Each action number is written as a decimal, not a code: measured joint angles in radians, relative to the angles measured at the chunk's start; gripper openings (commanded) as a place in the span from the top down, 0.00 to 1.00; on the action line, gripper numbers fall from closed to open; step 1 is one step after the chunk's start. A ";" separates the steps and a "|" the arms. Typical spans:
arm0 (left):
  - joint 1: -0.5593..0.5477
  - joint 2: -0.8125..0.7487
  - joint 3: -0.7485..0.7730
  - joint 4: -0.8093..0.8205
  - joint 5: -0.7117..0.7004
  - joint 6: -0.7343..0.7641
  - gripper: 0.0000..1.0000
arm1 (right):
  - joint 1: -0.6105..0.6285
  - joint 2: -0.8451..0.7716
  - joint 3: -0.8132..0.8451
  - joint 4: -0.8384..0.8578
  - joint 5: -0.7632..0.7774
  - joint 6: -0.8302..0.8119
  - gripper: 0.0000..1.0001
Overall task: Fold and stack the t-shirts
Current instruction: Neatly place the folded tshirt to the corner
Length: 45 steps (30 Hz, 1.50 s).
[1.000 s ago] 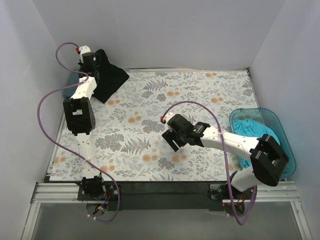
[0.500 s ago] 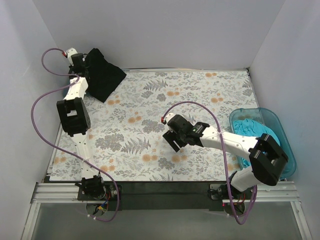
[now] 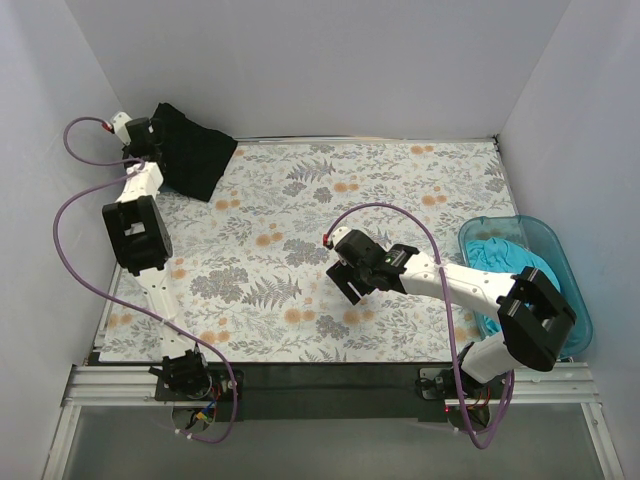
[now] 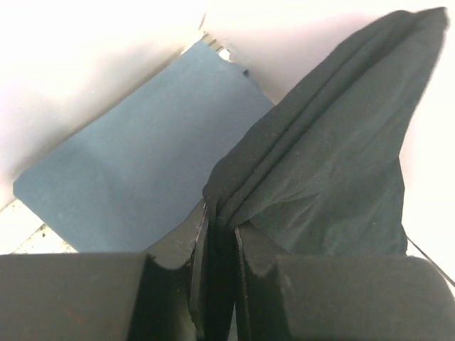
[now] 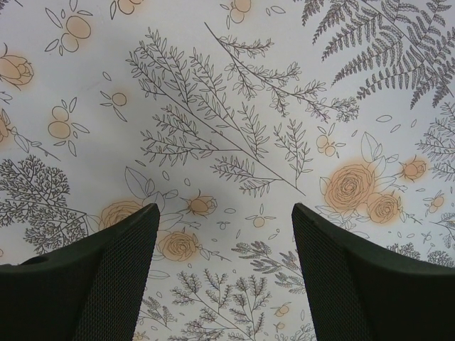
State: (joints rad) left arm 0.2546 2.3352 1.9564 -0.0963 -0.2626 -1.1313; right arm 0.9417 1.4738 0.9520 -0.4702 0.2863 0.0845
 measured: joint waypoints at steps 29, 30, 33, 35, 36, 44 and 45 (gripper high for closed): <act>0.038 -0.010 -0.204 0.250 -0.114 -0.056 1.00 | -0.011 0.000 -0.006 0.000 -0.001 0.011 0.32; 0.038 -0.010 -0.210 0.257 -0.120 -0.046 1.00 | -0.011 0.000 -0.009 0.000 -0.001 0.011 0.32; 0.037 -0.010 -0.216 0.272 -0.134 -0.012 1.00 | -0.011 0.001 -0.018 -0.001 -0.001 0.013 0.32; 0.037 -0.010 -0.217 0.287 -0.148 0.009 1.00 | -0.011 0.002 -0.019 -0.001 -0.001 0.014 0.32; 0.037 -0.010 -0.217 0.295 -0.153 0.021 1.00 | -0.011 0.002 -0.019 -0.001 -0.002 0.014 0.32; 0.037 0.005 -0.219 0.337 -0.169 0.108 0.94 | -0.012 0.002 -0.019 -0.001 -0.005 0.017 0.32; 0.037 0.009 -0.217 0.341 -0.169 0.117 0.92 | -0.012 0.002 -0.019 -0.001 -0.005 0.017 0.32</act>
State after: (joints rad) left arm 0.2916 2.3440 1.7397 0.2443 -0.4313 -1.0138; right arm 0.9295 1.4754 0.9329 -0.4713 0.2810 0.1017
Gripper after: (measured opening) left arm 0.145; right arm 0.681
